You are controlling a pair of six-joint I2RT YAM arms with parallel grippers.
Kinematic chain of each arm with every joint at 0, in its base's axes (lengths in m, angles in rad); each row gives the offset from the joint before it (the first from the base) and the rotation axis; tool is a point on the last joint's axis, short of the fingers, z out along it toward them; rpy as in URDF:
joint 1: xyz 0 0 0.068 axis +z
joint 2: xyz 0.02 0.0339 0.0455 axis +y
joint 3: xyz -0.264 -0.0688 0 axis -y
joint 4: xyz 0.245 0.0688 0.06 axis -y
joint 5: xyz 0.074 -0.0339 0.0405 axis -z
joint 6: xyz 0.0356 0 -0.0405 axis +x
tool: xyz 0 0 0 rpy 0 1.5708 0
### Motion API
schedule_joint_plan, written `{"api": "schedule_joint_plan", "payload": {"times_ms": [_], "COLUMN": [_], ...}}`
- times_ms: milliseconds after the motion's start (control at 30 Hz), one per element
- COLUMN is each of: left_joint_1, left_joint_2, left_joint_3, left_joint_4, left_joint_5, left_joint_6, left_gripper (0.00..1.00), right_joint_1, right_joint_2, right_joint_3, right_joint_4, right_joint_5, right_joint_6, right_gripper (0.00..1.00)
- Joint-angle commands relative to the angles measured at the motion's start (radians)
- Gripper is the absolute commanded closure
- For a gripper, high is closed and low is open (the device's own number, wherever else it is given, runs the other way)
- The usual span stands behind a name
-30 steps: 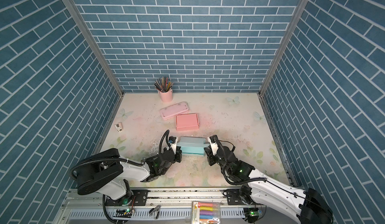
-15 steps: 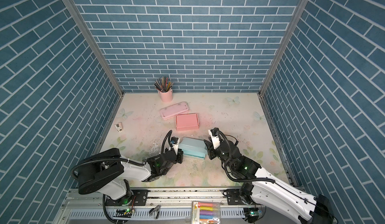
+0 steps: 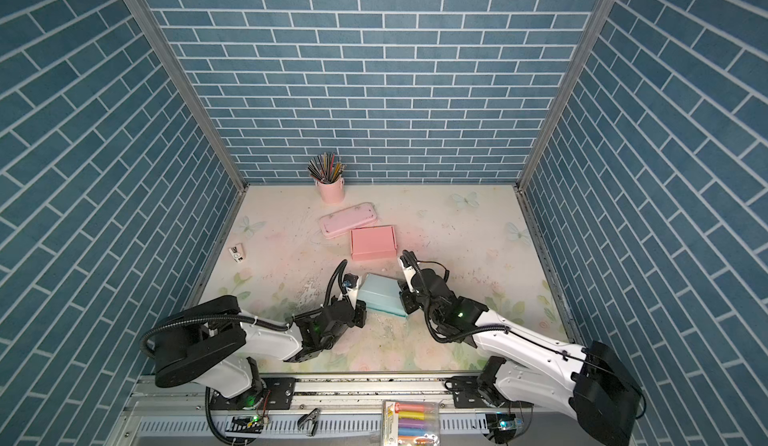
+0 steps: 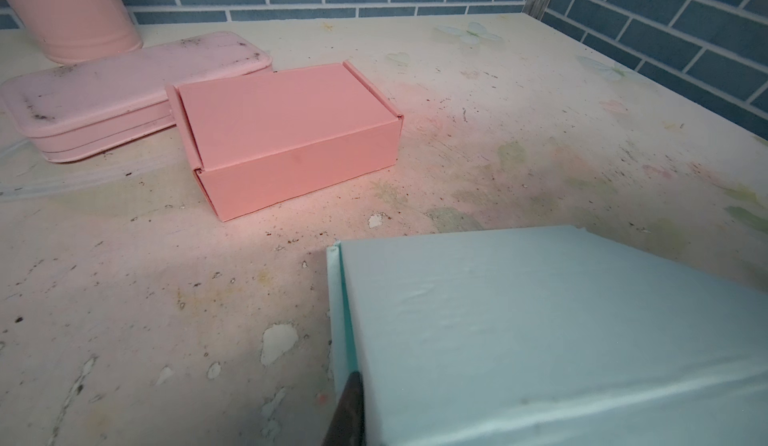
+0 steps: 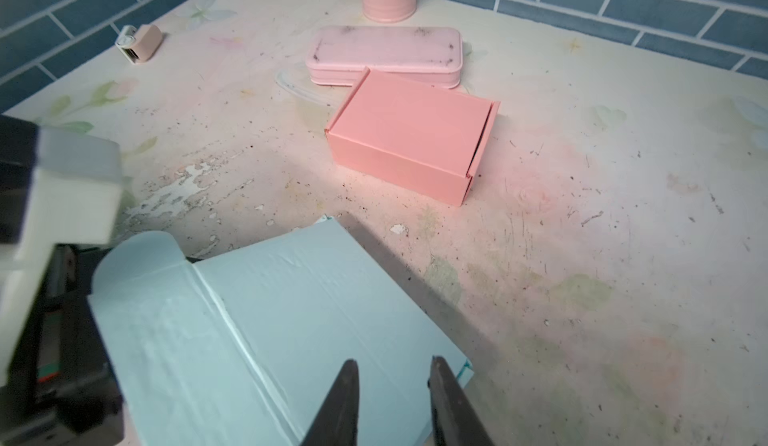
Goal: Fold the paper box
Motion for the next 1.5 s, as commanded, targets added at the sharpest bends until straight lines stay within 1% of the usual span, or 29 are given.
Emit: {"api": "schedule_joint_plan", "payload": {"times_ms": [0,167,333,500,800,967,1067,1200,1300,1400,1467], "left_joint_1": [-0.011,-0.036,-0.060,-0.082,-0.094,-0.096,-0.097,-0.098,-0.098,-0.094,-0.076], "left_joint_2": [-0.027,-0.065,-0.117,-0.142,-0.215,-0.273,-0.326,-0.403,-0.459,-0.518,-0.553], "left_joint_3": [0.020,0.028,0.026,0.021,-0.010,-0.036,-0.059,-0.055,-0.033,-0.010,0.008], "left_joint_4": [-0.089,-0.148,-0.210,-0.259,-0.322,-0.368,-0.391,-0.458,-0.530,-0.608,-0.637], "left_joint_5": [0.031,0.050,0.061,0.073,0.117,0.149,0.187,0.223,0.225,0.183,0.202], "left_joint_6": [-0.012,-0.009,-0.037,-0.057,-0.085,-0.092,-0.087,-0.071,-0.065,-0.077,-0.070], "left_gripper": [0.81,0.73,0.66,0.60,0.53,0.47,0.40,0.34,0.33,0.33,0.33], "right_joint_1": [0.006,0.006,0.006,0.006,0.005,0.005,0.006,0.005,0.006,0.005,0.006], "right_joint_2": [0.024,0.048,0.073,0.092,0.121,0.127,0.126,0.123,0.122,0.120,0.113], "right_joint_3": [-0.001,-0.035,-0.059,-0.082,-0.111,-0.122,-0.125,-0.129,-0.127,-0.127,-0.130], "right_joint_4": [0.036,0.078,0.100,0.126,0.150,0.153,0.153,0.160,0.158,0.152,0.150], "right_joint_5": [0.019,0.012,0.008,0.007,-0.008,-0.003,0.003,0.003,0.002,0.004,0.004], "right_joint_6": [0.041,0.056,0.063,0.068,0.092,0.093,0.093,0.091,0.089,0.090,0.091], "right_gripper": [0.70,0.70,0.70,0.70,0.71,0.71,0.71,0.71,0.71,0.71,0.71]}}
